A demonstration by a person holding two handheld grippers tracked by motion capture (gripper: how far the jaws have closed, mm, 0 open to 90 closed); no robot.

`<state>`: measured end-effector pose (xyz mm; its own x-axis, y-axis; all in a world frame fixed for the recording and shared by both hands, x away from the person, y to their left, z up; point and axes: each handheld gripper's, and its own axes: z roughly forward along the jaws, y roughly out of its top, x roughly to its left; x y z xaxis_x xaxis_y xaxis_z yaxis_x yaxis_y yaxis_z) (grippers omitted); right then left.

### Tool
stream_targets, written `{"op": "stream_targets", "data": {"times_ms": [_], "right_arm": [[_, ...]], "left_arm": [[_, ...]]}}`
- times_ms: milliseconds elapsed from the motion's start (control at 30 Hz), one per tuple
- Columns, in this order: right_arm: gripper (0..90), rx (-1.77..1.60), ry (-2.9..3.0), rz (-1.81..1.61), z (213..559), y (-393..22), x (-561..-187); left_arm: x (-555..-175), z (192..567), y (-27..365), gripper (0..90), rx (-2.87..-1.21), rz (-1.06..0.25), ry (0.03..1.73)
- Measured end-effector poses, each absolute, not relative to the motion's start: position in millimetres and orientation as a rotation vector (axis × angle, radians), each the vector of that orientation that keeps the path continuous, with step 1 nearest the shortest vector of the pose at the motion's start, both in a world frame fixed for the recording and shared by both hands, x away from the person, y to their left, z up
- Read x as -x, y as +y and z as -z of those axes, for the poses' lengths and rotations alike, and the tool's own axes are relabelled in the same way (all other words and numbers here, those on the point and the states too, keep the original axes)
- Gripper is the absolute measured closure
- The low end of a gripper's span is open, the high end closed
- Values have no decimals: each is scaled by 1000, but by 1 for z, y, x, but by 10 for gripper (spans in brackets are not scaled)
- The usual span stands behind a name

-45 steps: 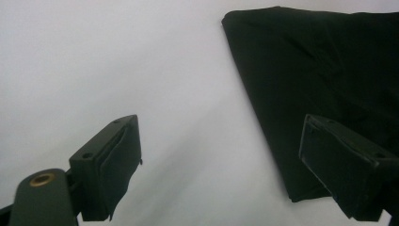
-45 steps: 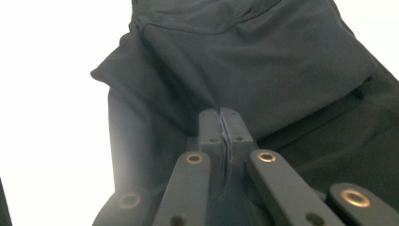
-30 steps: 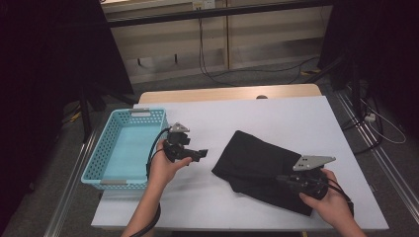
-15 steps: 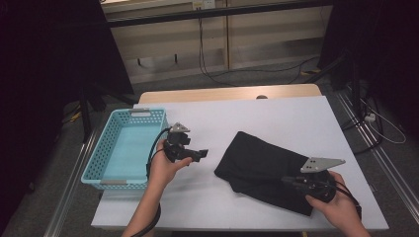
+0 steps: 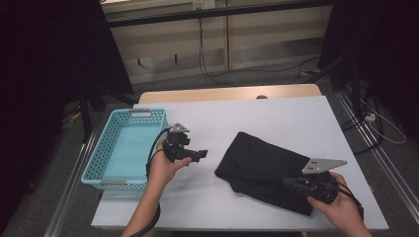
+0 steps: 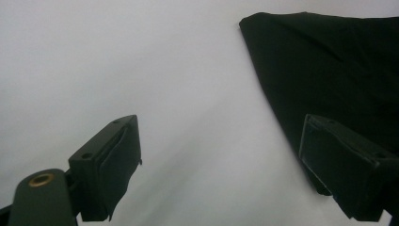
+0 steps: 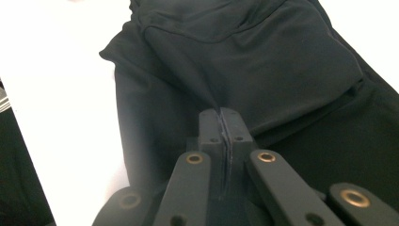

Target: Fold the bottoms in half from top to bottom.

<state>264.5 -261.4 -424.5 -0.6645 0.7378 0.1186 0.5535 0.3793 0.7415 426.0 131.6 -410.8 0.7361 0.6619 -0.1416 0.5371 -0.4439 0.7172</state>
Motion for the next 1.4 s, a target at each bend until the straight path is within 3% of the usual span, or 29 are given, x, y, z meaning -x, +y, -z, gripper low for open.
{"op": "stream_targets", "data": {"times_ms": [1400], "right_arm": [[892, -1196, 2365, -1206, 420, -286, -246]], "left_arm": [[-426, 408, 132, 129, -2148, -212, 891]]}}
